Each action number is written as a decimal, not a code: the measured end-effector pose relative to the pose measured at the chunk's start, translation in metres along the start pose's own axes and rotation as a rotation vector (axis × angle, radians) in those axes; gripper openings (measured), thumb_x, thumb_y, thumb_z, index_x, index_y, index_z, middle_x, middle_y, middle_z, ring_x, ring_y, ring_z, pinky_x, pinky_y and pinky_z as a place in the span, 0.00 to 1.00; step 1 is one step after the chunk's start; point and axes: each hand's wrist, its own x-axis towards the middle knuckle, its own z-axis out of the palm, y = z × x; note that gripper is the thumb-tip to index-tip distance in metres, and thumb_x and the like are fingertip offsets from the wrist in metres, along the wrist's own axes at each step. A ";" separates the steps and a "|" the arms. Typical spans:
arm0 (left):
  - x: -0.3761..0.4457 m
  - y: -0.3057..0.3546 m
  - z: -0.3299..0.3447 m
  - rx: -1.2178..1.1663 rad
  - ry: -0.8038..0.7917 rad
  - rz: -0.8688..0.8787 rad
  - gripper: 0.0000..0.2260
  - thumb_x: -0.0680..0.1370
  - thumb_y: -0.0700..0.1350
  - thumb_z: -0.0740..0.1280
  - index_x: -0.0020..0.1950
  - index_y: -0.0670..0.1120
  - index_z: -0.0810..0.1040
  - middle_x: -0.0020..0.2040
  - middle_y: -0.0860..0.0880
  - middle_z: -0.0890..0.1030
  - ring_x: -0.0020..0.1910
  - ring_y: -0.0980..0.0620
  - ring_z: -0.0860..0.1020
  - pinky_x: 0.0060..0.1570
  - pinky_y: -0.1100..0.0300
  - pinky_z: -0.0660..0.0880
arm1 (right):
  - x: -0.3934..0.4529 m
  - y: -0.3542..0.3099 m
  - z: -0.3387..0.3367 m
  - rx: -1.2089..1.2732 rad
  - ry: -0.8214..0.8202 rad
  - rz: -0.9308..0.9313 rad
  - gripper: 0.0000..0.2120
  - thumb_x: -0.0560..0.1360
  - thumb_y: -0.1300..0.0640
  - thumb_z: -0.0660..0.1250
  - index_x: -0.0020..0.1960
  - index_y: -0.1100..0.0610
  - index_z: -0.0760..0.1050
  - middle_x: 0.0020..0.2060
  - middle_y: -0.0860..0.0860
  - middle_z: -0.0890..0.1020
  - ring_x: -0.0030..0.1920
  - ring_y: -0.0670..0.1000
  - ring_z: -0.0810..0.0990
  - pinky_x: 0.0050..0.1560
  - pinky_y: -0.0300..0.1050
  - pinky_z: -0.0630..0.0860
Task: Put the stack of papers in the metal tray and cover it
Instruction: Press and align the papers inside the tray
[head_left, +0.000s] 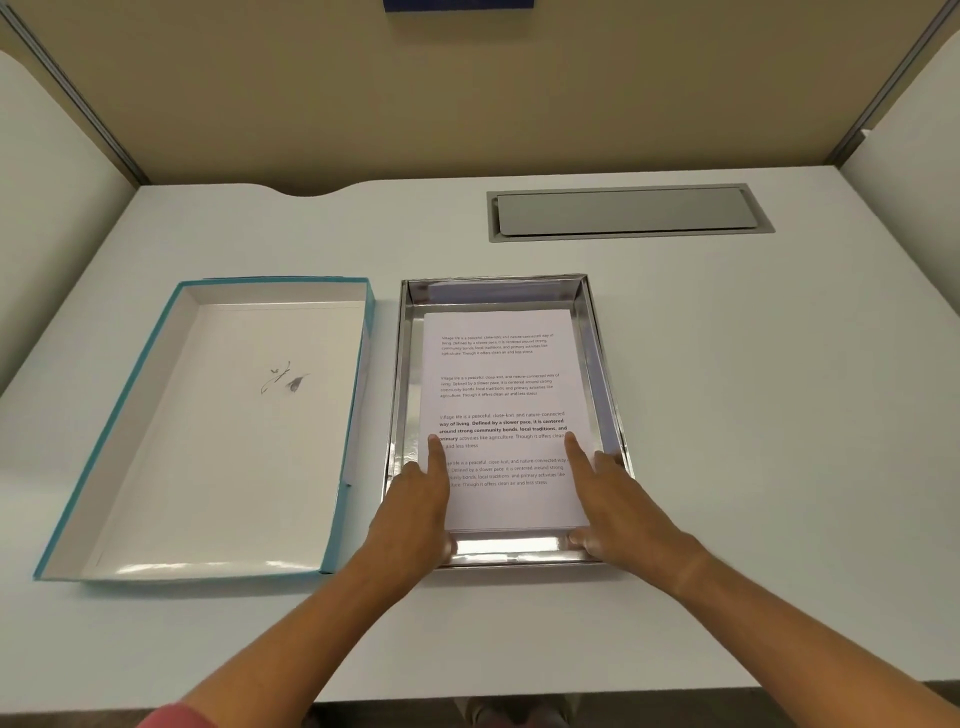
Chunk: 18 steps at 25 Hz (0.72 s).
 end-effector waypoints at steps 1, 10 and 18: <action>0.000 0.000 0.000 0.010 0.012 -0.001 0.54 0.69 0.48 0.75 0.77 0.45 0.34 0.67 0.41 0.68 0.63 0.46 0.73 0.60 0.53 0.74 | 0.000 0.000 0.000 -0.008 0.015 -0.005 0.54 0.70 0.53 0.75 0.78 0.56 0.37 0.64 0.60 0.67 0.62 0.57 0.72 0.58 0.46 0.75; 0.003 -0.003 0.002 -0.003 0.062 -0.003 0.50 0.70 0.51 0.75 0.78 0.44 0.41 0.67 0.42 0.71 0.61 0.47 0.75 0.60 0.54 0.75 | 0.003 -0.002 -0.001 -0.048 0.024 0.013 0.52 0.71 0.53 0.74 0.78 0.60 0.40 0.66 0.60 0.68 0.65 0.58 0.71 0.62 0.47 0.73; 0.003 -0.002 0.003 0.014 0.057 0.013 0.51 0.70 0.50 0.75 0.78 0.45 0.40 0.66 0.42 0.71 0.62 0.46 0.74 0.61 0.53 0.74 | 0.003 -0.004 -0.003 -0.051 0.011 0.025 0.53 0.70 0.53 0.75 0.78 0.59 0.39 0.66 0.60 0.67 0.64 0.58 0.71 0.61 0.47 0.74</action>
